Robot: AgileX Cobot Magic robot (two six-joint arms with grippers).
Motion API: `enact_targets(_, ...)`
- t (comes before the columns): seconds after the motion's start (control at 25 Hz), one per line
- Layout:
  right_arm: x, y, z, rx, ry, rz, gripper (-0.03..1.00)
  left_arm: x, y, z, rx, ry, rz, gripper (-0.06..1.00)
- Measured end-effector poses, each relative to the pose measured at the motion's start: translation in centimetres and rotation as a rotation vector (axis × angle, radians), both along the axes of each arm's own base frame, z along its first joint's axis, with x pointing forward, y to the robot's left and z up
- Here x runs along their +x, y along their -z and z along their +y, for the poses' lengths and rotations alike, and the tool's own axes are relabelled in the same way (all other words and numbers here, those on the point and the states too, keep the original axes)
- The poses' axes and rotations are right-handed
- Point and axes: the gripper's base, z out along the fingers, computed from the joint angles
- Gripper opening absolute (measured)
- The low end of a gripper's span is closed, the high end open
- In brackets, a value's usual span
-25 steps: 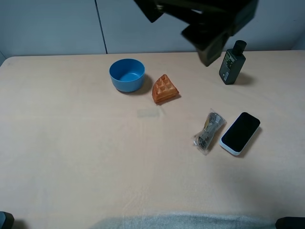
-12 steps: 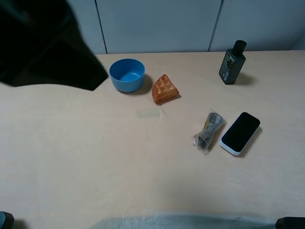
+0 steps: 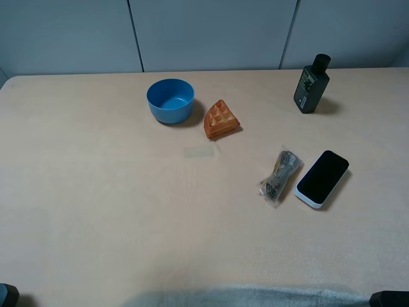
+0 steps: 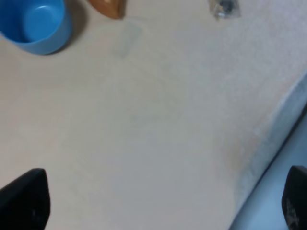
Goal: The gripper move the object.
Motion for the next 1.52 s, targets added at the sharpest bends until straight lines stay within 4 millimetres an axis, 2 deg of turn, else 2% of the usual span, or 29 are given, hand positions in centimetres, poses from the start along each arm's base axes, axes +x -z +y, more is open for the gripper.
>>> enact_targets(0.28,0.0,0.0,0.0,0.0,0.0,0.0,0.69,-0.4,1.7,4.7,-0.011,-0.198,-0.051,0.96)
enact_targets(0.48,0.0,0.0,0.0,0.0,0.0,0.0,0.69,-1.5,4.3,7.4,0.006,-0.347,-0.067,0.96)
enact_targets(0.64,0.0,0.0,0.0,0.0,0.0,0.0,0.69,-2.7,6.5,8.7,-0.009,-0.442,-0.115,0.96)
enact_targets(0.88,0.0,0.0,0.0,0.0,0.0,0.0,0.69,-5.0,9.5,9.8,-0.042,-0.57,-0.173,0.96)
enact_targets(1.16,0.0,0.0,0.0,0.0,0.0,0.0,0.69,-6.9,11.8,10.2,-0.087,-0.678,-0.271,0.96)
enact_targets(1.52,0.0,0.0,0.0,0.0,0.0,0.0,0.69,-7.5,12.2,10.1,-0.096,-0.717,-0.298,0.96)
